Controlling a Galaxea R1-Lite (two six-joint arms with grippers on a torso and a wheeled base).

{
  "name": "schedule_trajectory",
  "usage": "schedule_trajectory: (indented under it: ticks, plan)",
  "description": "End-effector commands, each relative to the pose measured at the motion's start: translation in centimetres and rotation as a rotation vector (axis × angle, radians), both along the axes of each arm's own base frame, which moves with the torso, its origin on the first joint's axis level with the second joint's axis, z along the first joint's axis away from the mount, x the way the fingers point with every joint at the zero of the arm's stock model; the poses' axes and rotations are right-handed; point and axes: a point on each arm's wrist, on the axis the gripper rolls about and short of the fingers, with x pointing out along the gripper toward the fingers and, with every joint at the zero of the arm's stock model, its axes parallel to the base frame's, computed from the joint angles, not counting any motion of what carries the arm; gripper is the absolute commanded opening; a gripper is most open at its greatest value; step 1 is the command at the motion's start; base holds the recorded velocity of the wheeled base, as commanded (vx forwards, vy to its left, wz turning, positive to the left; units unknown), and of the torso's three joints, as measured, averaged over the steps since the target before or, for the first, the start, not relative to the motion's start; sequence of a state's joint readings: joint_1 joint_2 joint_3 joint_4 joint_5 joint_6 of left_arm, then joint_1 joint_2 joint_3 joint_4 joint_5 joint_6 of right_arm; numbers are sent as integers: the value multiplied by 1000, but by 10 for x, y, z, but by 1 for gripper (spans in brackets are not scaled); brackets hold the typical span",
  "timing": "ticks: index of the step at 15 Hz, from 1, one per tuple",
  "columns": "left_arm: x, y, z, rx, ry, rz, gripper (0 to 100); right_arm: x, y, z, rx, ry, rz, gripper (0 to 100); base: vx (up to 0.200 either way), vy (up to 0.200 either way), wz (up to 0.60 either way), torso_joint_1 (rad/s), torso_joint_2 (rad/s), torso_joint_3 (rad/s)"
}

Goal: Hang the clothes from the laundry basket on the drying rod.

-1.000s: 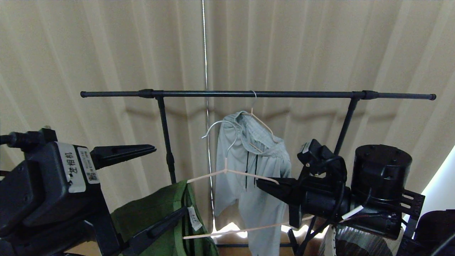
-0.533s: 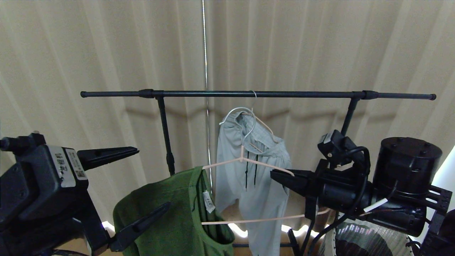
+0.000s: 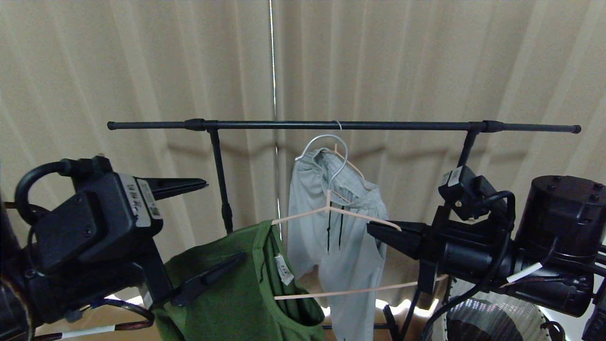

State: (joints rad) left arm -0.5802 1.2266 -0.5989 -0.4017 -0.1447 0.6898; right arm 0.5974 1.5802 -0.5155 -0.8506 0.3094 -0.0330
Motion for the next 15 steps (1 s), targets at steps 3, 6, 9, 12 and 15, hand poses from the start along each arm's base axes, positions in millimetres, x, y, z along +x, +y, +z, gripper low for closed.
schedule_trajectory:
  ticks: [3, 6, 9, 12, 15]
  plan:
    - [19, -13, -11, 59, 36, -10, 100, -6, 12, 0, 0, 1, 52, 0, 0, 0, 0, 0, 0, 0]
    - [21, -12, -10, 57, 34, -1, 100, -10, 16, 0, 0, -1, 75, 0, 0, 0, 0, 0, 0, 0]
    - [21, -11, -11, 59, 36, 2, 100, -14, 21, 1, 5, -5, 99, 0, 0, 0, 0, 0, 0, 0]
    - [21, -11, -11, 59, 36, 2, 0, -15, 20, 1, 3, -5, 100, 0, 0, 0, 0, 0, 0, 0]
    - [20, -10, -12, 60, 40, 4, 0, -15, 20, 1, 4, -6, 100, 0, 0, 0, 0, 0, 0, 0]
